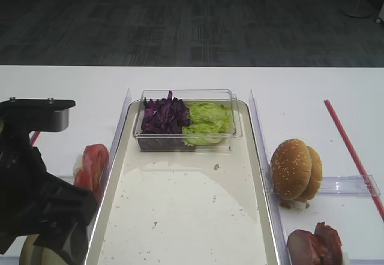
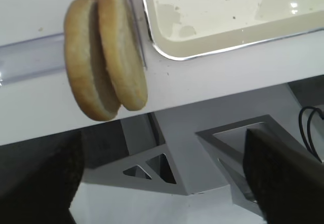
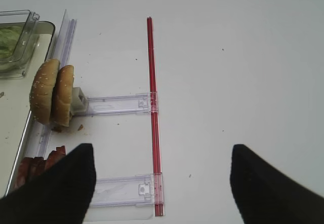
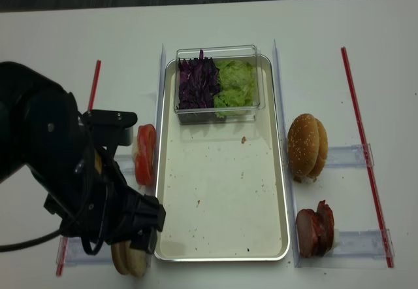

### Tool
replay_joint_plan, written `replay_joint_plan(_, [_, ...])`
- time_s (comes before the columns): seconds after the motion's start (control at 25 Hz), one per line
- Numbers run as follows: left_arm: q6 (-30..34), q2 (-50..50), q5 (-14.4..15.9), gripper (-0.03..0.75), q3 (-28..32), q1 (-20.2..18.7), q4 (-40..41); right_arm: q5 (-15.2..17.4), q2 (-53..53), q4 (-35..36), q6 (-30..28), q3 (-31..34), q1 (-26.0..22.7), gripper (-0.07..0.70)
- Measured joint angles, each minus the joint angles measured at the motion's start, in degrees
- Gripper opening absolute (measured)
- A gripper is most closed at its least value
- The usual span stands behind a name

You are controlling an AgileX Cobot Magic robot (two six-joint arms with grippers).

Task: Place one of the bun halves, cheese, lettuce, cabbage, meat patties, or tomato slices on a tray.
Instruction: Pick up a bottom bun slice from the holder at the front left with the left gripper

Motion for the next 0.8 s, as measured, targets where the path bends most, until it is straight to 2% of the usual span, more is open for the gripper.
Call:
replay_joint_plan(0.24, [-1.26, 0.08, 0.00, 0.587, 0.00, -3.01, -0.90, 0.00, 0.00, 0.00, 0.00, 0.00, 0.00, 0.571])
replay_joint_plan(0.52, [-1.87, 0.26, -0.03, 0.587, 0.00, -3.23, -0.78, 0.00, 0.00, 0.00, 0.00, 0.00, 0.00, 0.571])
replay_joint_plan(0.8, [-1.00, 4.56, -0.39, 0.587, 0.00, -3.23, -0.68, 0.00, 0.00, 0.00, 0.00, 0.00, 0.00, 0.571])
